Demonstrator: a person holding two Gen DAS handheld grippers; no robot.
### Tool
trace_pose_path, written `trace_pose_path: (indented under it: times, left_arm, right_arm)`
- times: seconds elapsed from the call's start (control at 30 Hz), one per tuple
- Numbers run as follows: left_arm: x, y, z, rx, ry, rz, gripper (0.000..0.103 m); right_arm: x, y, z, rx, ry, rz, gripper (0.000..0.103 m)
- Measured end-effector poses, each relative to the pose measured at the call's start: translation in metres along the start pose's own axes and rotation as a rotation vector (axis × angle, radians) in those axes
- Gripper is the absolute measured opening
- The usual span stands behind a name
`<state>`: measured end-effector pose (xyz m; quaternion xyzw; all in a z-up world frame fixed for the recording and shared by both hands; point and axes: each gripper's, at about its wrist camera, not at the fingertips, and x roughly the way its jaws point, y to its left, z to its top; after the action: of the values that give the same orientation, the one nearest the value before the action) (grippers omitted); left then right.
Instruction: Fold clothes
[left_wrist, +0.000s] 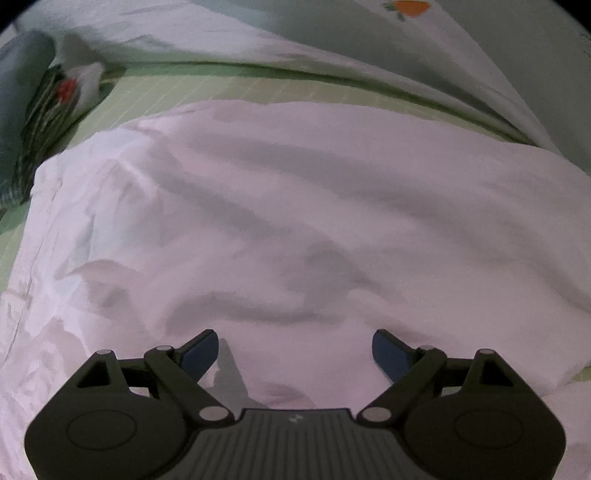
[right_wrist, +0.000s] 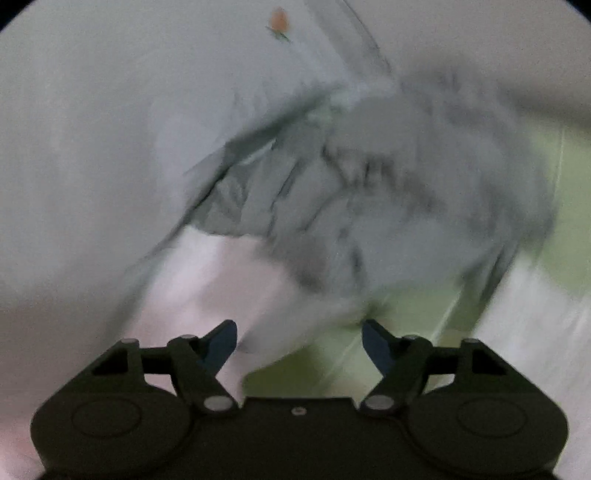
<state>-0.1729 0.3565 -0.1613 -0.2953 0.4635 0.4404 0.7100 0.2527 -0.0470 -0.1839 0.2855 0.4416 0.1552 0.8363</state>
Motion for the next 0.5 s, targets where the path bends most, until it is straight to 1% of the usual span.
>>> trace_pose_path:
  times: [0.07, 0.1, 0.13, 0.17, 0.2, 0.23, 0.27, 0.3, 0.37, 0.4, 0.43, 0.47, 0.5]
  left_arm:
    - [-0.002, -0.005, 0.001, 0.018, -0.007, -0.003, 0.091]
    - [-0.004, -0.006, 0.000, 0.022, -0.009, -0.004, 0.091]
    - [-0.005, -0.006, 0.000, 0.022, -0.011, -0.004, 0.091]
    - [-0.005, -0.006, -0.001, 0.019, -0.010, -0.005, 0.091]
    - [-0.005, -0.006, -0.001, 0.014, -0.009, -0.005, 0.091]
    - [-0.005, -0.004, -0.002, 0.003, -0.005, -0.008, 0.091]
    - [-0.005, -0.003, -0.003, -0.008, -0.001, -0.011, 0.091]
    - [-0.005, -0.002, -0.003, -0.020, 0.002, -0.013, 0.091]
    - [-0.005, 0.001, -0.005, -0.035, 0.006, -0.014, 0.091]
    - [-0.004, 0.003, -0.006, -0.038, 0.009, -0.010, 0.091]
    - [-0.003, 0.004, -0.007, -0.042, 0.014, -0.006, 0.091]
    - [-0.002, 0.005, -0.008, -0.049, 0.019, -0.006, 0.091]
    - [0.000, 0.007, -0.008, -0.056, 0.024, -0.007, 0.091]
  right_arm:
    - [0.014, -0.004, -0.003, 0.120, 0.021, 0.084, 0.076]
    - [0.020, -0.004, -0.004, 0.161, 0.027, 0.125, 0.076]
    - [0.026, 0.001, -0.005, 0.188, 0.034, 0.152, 0.076]
    - [0.035, 0.002, -0.003, 0.214, 0.031, 0.151, 0.076]
    - [0.042, 0.004, -0.001, 0.225, 0.027, 0.128, 0.064]
    - [0.043, 0.010, 0.000, 0.217, 0.023, 0.100, 0.049]
    - [0.042, 0.019, 0.002, 0.146, 0.022, 0.082, 0.014]
    - [0.041, 0.030, 0.004, 0.070, 0.019, 0.064, 0.007]
    - [0.020, 0.075, -0.002, -0.291, -0.054, 0.063, 0.005]
    - [0.003, 0.101, -0.012, -0.510, -0.112, 0.065, 0.004]
    - [-0.013, 0.120, -0.023, -0.691, -0.176, 0.066, 0.004]
    - [-0.030, 0.137, -0.037, -0.877, -0.265, 0.054, 0.004]
    - [-0.045, 0.148, -0.051, -1.051, -0.359, 0.024, 0.004]
